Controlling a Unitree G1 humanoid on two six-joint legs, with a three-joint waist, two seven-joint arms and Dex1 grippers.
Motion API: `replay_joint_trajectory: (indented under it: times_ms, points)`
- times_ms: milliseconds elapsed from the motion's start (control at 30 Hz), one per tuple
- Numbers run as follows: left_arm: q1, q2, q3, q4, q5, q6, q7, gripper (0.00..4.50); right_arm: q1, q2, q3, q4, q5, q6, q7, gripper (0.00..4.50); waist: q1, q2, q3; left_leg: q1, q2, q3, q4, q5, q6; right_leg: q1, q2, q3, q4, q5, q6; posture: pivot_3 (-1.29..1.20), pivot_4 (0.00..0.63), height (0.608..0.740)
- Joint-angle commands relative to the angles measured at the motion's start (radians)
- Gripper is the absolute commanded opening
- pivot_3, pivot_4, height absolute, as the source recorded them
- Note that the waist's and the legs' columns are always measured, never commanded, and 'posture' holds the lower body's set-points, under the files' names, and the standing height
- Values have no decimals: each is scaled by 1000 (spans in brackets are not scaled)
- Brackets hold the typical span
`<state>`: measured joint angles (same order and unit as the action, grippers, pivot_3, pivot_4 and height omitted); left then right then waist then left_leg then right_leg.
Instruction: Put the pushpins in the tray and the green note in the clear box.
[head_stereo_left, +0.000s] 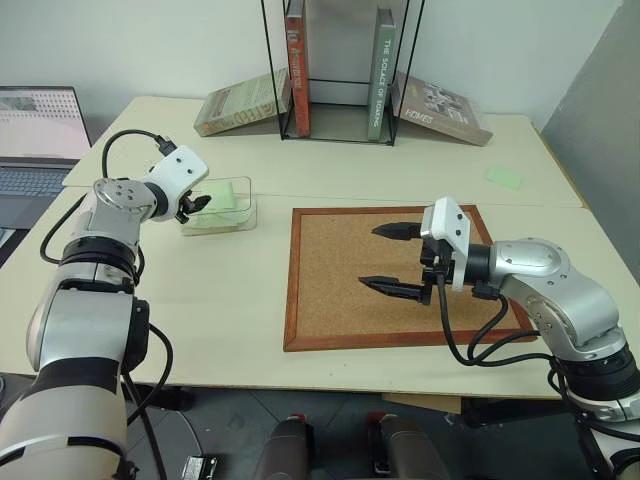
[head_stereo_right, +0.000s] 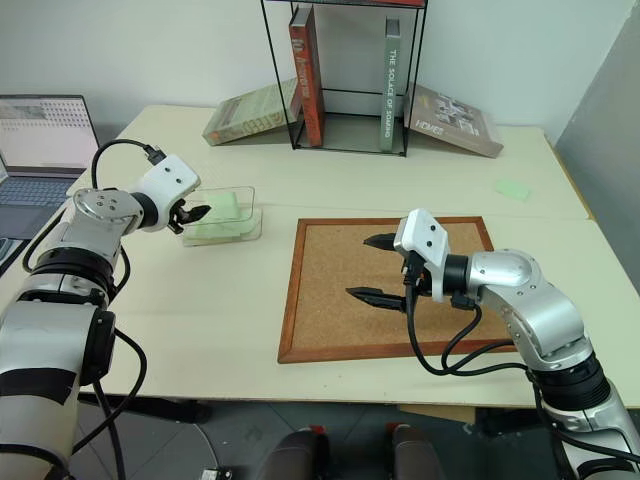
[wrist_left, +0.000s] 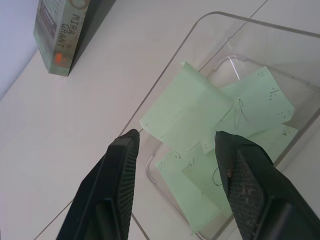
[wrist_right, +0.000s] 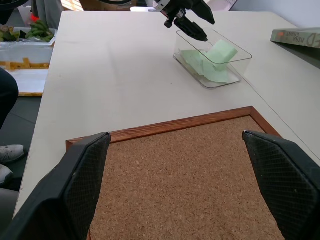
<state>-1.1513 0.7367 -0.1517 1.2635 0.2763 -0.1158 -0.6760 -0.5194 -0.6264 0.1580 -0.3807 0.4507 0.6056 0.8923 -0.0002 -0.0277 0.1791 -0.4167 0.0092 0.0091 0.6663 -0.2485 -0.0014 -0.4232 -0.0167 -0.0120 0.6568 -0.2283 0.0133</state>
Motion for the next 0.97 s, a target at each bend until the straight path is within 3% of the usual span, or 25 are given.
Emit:
replay_joint_trajectory:
  times_ms: [33,133,233,400,533,667,800,967]
  points:
    - [-34,16,7,-21,2,-28,5,3455,-15,-7,-16,-15,-3,-6,2,4500,0,0,0,0,0,0,0,0,0,0,0,0,0,0,0,0,150,740]
    - [-27,27,29,-50,-28,-52,-41,3993,-9,-7,-20,-16,-2,-10,2,4500,0,0,0,0,0,0,1,0,0,0,0,0,2,0,0,0,150,740]
    - [-3,31,94,-127,-123,-58,-168,3993,15,1,-38,-14,-8,-39,-13,4500,0,0,0,0,0,0,2,0,0,0,0,0,3,0,0,0,150,740]
    - [138,35,183,-434,-278,50,-305,3993,92,22,-77,-14,-14,-79,-59,4500,-2,0,0,1,0,1,3,0,0,0,-2,1,3,2,-4,0,150,740]
    - [393,-10,258,-908,-432,275,-284,3993,178,62,-182,-29,37,-54,-140,4500,-4,0,0,1,0,0,4,0,0,1,-3,4,5,3,-5,0,150,740]
    - [610,-40,295,-1234,-498,450,-209,3993,293,4,-237,-40,26,-101,-92,4500,-2,0,0,1,1,-2,6,0,0,1,-3,3,6,2,-5,0,150,740]
    - [754,-60,306,-1428,-557,550,-171,3993,353,-43,-292,-13,19,-128,-71,4500,-2,0,0,3,1,-2,8,0,0,3,-2,3,7,-1,-2,0,150,740]
    - [822,-70,289,-1505,-563,562,-139,3993,363,-67,-305,35,1,-173,-46,4500,-2,0,0,8,2,-1,10,0,0,8,-2,2,8,0,-5,0,150,740]
